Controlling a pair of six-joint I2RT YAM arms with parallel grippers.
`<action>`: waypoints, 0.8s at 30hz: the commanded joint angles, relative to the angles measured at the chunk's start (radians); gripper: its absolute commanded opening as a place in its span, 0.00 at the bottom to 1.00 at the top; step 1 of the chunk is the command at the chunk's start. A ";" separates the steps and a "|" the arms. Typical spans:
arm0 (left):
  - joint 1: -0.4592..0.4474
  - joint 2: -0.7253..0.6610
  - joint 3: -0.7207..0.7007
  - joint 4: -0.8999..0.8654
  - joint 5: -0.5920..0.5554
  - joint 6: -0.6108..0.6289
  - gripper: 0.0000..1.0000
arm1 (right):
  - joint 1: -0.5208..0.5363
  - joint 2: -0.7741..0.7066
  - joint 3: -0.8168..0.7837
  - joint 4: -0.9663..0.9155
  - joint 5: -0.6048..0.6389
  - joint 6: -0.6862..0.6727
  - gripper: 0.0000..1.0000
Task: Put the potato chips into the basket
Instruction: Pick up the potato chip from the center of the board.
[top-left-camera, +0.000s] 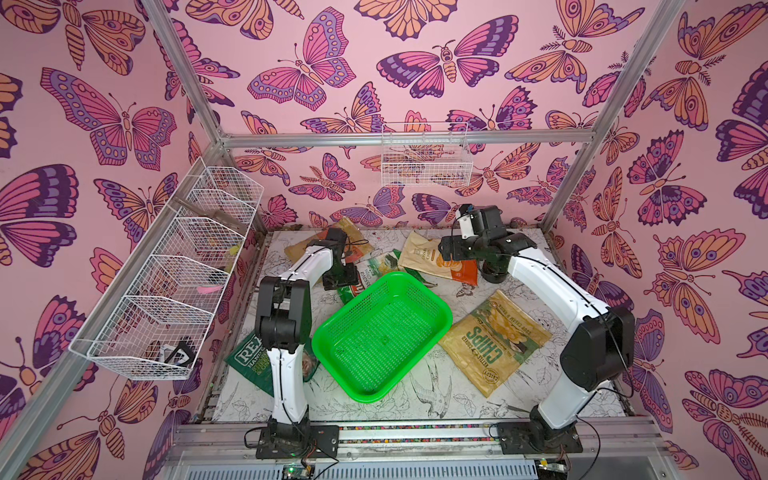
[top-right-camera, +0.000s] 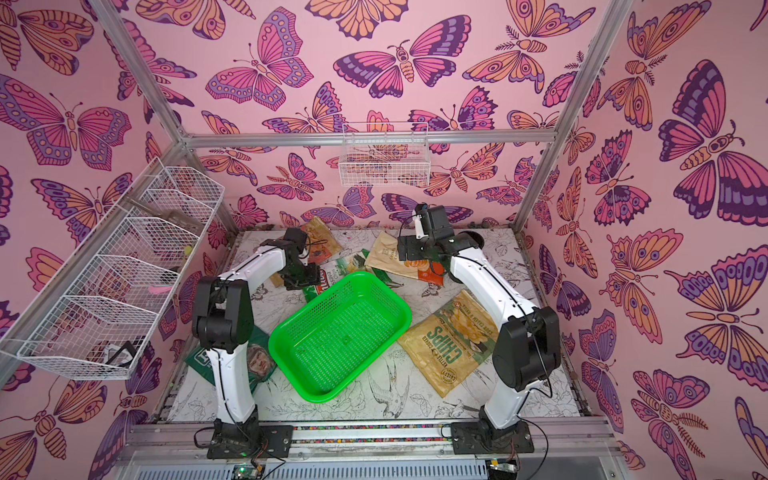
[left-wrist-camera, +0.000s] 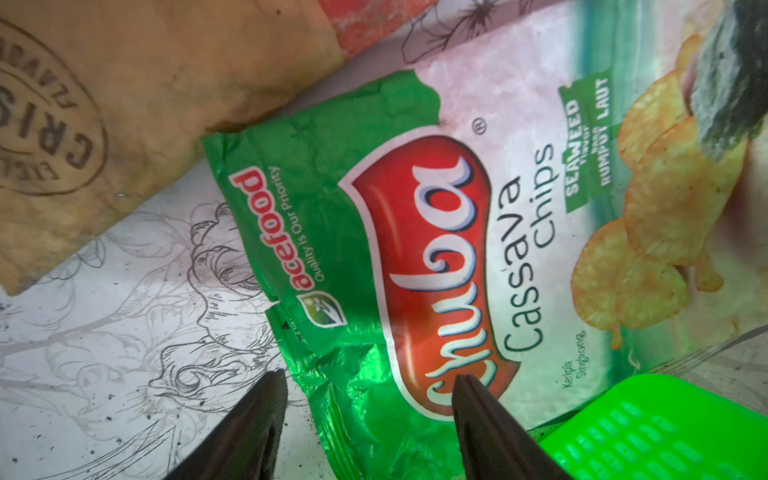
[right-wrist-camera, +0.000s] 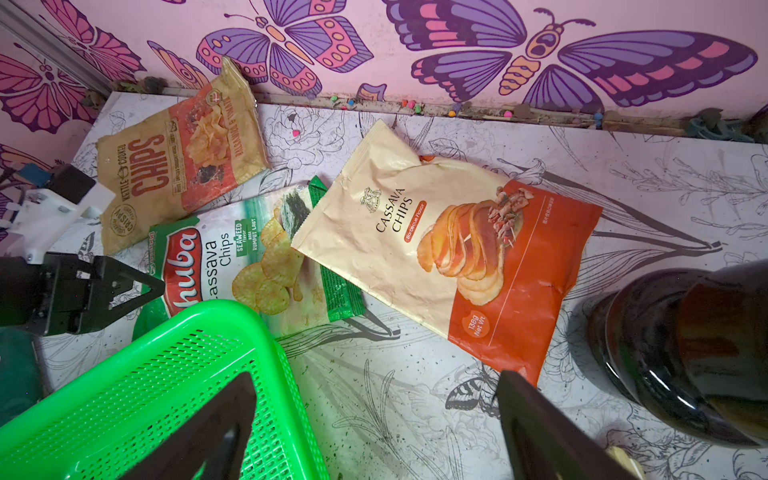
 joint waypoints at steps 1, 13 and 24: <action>0.000 0.028 0.010 -0.026 0.022 0.009 0.68 | 0.005 0.009 0.015 -0.032 0.018 -0.019 0.94; 0.000 0.079 0.006 -0.029 0.021 0.021 0.40 | 0.006 0.015 0.013 -0.023 0.013 -0.020 0.94; -0.001 0.022 0.002 -0.023 -0.062 0.027 0.54 | 0.005 0.029 0.019 -0.022 -0.002 -0.007 0.94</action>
